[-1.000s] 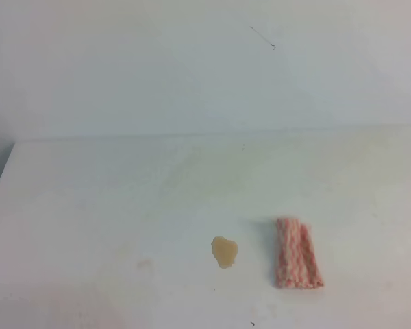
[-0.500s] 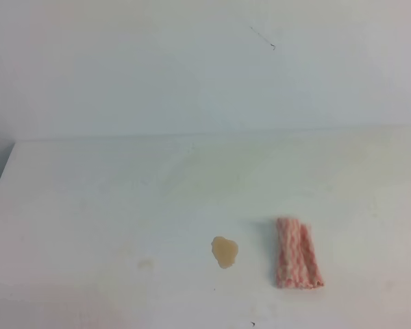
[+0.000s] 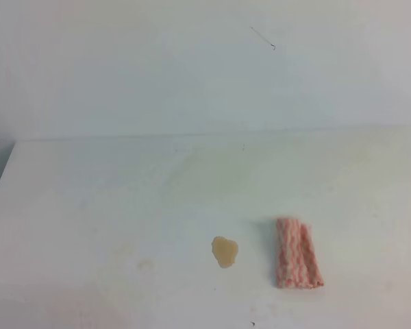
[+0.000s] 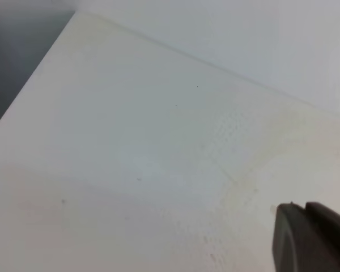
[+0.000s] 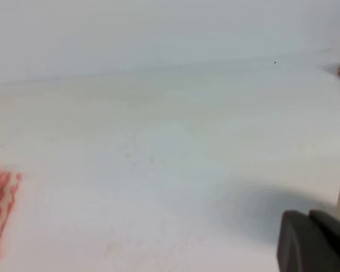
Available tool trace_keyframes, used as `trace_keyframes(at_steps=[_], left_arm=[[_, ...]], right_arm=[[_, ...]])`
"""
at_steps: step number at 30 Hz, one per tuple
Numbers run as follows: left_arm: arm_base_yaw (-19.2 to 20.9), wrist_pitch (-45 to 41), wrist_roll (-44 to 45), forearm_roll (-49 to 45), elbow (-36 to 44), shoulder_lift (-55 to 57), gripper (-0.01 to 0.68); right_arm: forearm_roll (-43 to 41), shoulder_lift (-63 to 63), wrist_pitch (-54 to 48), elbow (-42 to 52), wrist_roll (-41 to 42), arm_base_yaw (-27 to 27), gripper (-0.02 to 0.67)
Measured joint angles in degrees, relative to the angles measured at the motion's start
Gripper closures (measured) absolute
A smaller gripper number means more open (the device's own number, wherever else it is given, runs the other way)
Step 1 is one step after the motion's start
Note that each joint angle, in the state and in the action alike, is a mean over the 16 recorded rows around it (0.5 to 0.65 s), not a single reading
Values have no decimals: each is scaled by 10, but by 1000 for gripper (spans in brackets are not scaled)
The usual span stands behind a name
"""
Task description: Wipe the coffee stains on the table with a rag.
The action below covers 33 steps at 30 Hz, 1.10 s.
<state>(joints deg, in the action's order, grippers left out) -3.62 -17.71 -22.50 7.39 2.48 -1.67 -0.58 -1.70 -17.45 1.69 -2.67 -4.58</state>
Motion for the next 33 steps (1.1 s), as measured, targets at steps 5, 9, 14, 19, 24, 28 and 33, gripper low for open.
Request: trace_keyframes(at_steps=[5, 9, 14, 19, 24, 28, 33], left_arm=[[0, 0, 0, 0, 0, 0, 672], [0, 1, 0, 0, 0, -1, 672], [0, 1, 0, 0, 0, -1, 672], [0, 1, 0, 0, 0, -1, 672], [0, 1, 0, 0, 0, -2, 672], [0, 0, 0, 4, 0, -2, 672], [0, 0, 0, 17, 0, -2, 672]], right_arm=[[0, 0, 0, 0, 0, 0, 653], [0, 0, -1, -1, 0, 0, 653], [0, 0, -1, -1, 0, 0, 653], [0, 0, -1, -1, 0, 0, 653], [0, 0, 0, 0, 0, 0, 653], [0, 0, 0, 0, 0, 0, 653], [0, 0, 0, 0, 0, 0, 653]])
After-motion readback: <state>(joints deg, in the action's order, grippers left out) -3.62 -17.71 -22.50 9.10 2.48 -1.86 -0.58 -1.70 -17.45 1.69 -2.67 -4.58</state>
